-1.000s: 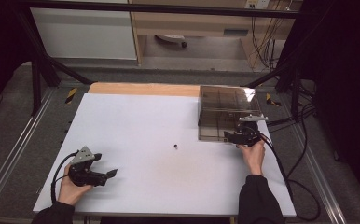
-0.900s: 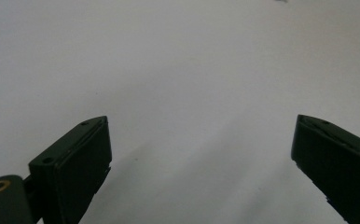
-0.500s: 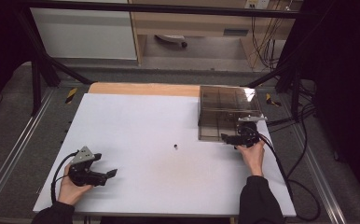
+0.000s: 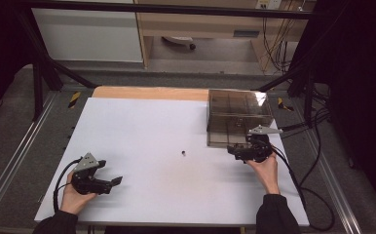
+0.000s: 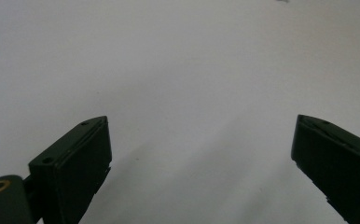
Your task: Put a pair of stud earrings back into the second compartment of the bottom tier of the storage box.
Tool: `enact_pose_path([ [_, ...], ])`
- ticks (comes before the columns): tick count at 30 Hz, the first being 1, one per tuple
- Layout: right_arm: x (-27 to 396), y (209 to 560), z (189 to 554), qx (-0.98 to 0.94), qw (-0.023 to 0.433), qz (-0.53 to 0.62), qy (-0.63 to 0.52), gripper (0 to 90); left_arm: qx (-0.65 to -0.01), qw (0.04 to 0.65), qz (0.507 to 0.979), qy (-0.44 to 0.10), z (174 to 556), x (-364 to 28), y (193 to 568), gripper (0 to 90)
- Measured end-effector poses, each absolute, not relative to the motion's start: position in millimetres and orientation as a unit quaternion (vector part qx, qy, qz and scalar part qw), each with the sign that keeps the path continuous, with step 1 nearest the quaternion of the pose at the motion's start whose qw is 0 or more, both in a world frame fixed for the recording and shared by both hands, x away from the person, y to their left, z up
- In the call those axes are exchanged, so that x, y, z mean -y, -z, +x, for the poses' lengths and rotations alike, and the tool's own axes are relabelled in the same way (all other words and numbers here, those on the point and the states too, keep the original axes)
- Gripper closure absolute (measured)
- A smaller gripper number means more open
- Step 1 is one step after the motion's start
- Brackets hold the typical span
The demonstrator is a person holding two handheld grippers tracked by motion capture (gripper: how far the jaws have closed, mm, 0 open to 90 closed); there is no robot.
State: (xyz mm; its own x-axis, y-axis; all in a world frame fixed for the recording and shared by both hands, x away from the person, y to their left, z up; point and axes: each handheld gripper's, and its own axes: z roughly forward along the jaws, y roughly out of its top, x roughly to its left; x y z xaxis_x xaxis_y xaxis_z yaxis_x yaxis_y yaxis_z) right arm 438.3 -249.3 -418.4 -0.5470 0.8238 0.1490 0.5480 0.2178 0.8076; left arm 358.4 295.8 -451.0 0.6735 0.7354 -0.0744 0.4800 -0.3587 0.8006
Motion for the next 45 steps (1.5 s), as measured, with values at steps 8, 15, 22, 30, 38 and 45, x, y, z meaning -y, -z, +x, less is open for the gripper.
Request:
enact_pose_path([
  [8,226,413,418,-0.785,0.144,0.408,-0.444,1.1,-0.376,0.424,0.81,-0.15,358,-296,451,4.5],
  [15,194,411,414,-0.8,0.132,0.378,-0.447,3.5,-0.375,0.424,0.811,-0.15,358,-295,451,4.5],
  [22,157,412,422,-0.815,0.126,0.35,-0.444,10.1,-0.375,0.425,0.81,-0.149,358,-296,451,4.5],
  [30,122,419,436,-0.824,0.117,0.345,-0.434,17.5,-0.374,0.425,0.811,-0.148,358,-296,451,4.5],
  [38,98,435,450,-0.836,0.109,0.343,-0.415,35.8,-0.375,0.426,0.81,-0.148,358,-296,451,4.5],
  [45,87,443,459,-0.837,0.107,0.35,-0.407,50.8,-0.374,0.426,0.81,-0.149,358,-296,451,4.5],
])
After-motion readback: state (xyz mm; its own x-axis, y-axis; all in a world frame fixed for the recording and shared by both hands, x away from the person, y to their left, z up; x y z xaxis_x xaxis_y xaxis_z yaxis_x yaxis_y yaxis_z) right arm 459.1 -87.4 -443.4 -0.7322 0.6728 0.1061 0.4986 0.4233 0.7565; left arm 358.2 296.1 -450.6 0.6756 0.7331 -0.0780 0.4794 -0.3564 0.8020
